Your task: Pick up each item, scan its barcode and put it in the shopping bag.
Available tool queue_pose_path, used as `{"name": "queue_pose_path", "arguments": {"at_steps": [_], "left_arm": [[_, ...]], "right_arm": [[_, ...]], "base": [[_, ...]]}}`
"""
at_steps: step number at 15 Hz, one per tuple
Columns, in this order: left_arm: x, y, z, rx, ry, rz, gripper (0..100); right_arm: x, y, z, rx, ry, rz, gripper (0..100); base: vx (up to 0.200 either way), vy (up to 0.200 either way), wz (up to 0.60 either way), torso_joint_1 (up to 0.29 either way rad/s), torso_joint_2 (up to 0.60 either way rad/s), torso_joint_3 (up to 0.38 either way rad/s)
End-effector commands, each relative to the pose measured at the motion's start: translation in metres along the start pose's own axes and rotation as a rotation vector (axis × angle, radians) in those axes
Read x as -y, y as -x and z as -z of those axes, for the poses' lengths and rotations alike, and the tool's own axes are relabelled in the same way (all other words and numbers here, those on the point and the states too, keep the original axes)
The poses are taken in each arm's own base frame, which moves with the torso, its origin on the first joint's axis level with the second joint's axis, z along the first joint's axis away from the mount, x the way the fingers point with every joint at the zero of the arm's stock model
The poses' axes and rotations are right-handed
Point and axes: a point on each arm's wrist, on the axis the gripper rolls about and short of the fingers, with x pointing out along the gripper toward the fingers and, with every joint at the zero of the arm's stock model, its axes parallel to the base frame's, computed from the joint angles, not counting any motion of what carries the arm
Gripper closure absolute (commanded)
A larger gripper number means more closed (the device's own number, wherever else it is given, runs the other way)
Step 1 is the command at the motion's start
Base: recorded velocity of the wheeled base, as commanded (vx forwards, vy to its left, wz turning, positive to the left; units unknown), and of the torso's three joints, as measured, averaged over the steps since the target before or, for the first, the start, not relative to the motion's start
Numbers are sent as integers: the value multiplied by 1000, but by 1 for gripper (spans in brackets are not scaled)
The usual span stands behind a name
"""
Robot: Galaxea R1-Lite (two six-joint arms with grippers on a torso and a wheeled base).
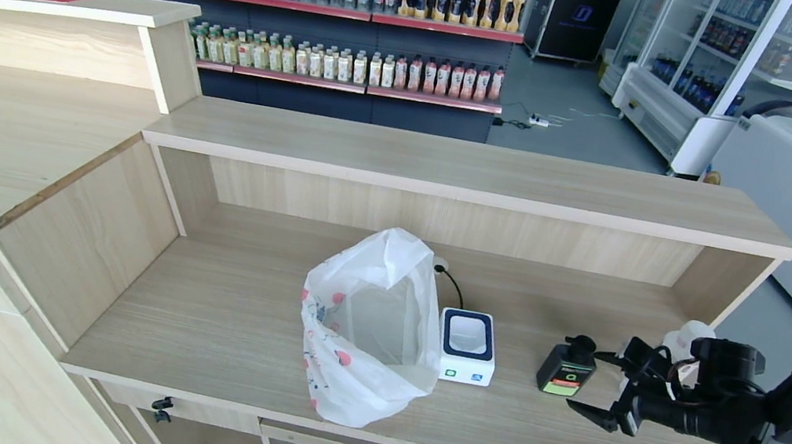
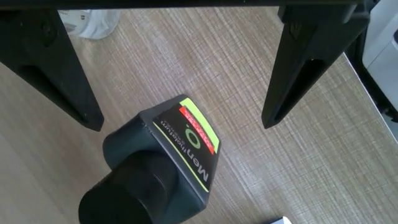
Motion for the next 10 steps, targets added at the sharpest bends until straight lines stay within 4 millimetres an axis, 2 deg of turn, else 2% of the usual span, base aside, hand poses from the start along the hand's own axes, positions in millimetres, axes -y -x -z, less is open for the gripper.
{"name": "queue_pose_path", "arguments": {"at_steps": [1,7,10], "left_arm": [[0,0,0,0,0,1,0],[0,0,0,0,0,-1,0],[0,0,0,0,0,1,0]], "right_arm": [[-2,-9,3,2,1,-14,0],[5,-31,8,18,19,-19,0],[2,-39,7,23,12,-34,0]], "base": [[0,0,0,0,0,0],[0,0,0,0,0,0],[0,0,0,0,0,0]]}}
